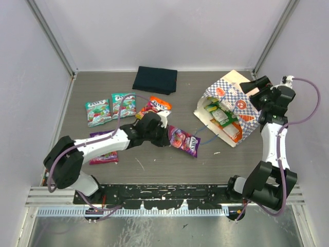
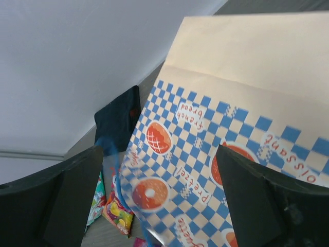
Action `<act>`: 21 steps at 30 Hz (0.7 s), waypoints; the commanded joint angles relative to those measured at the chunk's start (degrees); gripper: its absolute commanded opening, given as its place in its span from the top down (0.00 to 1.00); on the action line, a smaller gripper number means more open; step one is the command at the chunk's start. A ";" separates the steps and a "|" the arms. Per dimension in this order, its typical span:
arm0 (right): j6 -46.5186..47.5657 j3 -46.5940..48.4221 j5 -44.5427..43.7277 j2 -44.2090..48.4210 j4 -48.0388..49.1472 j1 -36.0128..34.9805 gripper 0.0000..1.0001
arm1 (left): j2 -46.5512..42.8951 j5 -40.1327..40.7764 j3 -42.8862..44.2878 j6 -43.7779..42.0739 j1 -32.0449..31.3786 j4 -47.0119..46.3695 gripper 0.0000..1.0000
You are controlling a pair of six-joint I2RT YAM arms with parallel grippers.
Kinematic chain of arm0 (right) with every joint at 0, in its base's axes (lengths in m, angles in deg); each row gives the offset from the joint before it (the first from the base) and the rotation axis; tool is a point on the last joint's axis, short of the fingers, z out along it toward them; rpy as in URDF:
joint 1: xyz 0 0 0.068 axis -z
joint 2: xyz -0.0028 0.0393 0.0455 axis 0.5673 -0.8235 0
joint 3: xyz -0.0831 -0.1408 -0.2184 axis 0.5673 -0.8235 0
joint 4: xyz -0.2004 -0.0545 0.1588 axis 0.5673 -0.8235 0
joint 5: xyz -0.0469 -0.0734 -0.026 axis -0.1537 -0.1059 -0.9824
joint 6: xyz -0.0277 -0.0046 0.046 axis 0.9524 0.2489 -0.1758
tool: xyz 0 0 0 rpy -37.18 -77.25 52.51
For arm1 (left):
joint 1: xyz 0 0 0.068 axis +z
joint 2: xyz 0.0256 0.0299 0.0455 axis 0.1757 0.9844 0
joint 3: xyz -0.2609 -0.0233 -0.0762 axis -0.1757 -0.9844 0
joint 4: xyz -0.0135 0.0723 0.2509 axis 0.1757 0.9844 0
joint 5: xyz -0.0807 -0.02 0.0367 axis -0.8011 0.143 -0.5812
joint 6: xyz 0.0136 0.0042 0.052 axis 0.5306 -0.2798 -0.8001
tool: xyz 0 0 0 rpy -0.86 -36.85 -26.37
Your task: Take the snacks out of the paper bag
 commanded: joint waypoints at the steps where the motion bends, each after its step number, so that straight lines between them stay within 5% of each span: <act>1: 2.84 7.97 -2.00 5.20 -6.32 0.18 0.00 | -9.10 4.87 -8.33 4.48 -0.21 5.25 0.91; 6: 4.03 13.86 -5.45 6.43 -13.62 0.16 0.00 | -22.42 10.32 -19.23 7.32 -0.61 6.64 0.18; 8: 4.36 15.00 -6.46 7.07 -14.90 -0.07 0.00 | -26.44 13.33 -18.82 5.97 -0.49 9.69 0.00; 12: 8.42 18.76 -11.57 8.37 -18.93 -5.02 0.00 | -25.34 14.69 -12.85 0.38 -0.52 14.48 0.02; 17: 12.09 18.04 -22.00 13.61 -22.04 -20.04 0.01 | -16.42 12.21 -5.53 -4.93 -0.52 13.78 0.00; 21: 13.92 11.83 -27.18 19.78 -25.28 -35.17 0.11 | -10.51 6.45 -2.09 -7.95 -0.19 9.41 0.18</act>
